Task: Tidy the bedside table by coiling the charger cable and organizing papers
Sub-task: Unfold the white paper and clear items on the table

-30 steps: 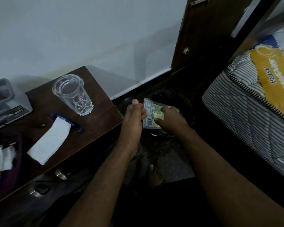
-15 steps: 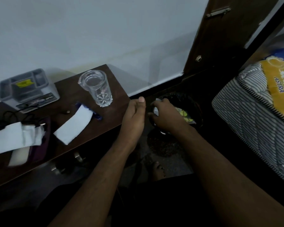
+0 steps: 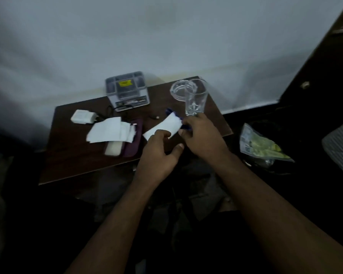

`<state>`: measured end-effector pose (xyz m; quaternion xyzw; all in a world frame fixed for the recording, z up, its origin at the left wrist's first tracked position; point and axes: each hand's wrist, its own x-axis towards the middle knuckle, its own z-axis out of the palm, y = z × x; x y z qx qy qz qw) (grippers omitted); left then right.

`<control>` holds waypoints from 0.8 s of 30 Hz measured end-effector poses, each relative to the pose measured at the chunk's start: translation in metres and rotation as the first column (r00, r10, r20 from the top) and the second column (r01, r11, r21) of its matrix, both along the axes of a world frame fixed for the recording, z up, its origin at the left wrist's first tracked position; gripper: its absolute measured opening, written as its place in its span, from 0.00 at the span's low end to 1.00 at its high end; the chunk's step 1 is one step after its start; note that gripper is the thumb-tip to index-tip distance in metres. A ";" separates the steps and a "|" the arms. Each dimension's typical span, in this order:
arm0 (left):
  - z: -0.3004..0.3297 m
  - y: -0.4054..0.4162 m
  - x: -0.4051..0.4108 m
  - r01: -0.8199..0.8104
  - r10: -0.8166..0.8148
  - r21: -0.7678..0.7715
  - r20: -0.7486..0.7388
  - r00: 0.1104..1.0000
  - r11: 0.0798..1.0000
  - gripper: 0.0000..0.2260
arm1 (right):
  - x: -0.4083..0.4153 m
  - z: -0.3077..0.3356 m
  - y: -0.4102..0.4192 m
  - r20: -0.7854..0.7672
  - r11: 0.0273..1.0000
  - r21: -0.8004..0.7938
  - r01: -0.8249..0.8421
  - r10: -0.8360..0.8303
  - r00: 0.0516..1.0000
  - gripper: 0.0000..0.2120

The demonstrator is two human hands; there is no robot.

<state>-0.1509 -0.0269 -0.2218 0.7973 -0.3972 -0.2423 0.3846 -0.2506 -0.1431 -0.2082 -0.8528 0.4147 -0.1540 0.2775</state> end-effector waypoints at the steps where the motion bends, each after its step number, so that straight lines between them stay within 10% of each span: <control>1: 0.001 0.005 0.009 -0.029 0.029 -0.009 -0.008 1.000 1.000 0.19 | 0.010 0.001 0.004 0.000 1.000 -0.003 -0.002 0.002 1.000 0.17; 24: 0.003 0.033 0.108 -0.211 0.210 0.023 0.007 0.978 0.977 0.14 | 0.113 -0.024 0.014 -0.104 0.987 -0.025 -0.159 0.155 0.982 0.11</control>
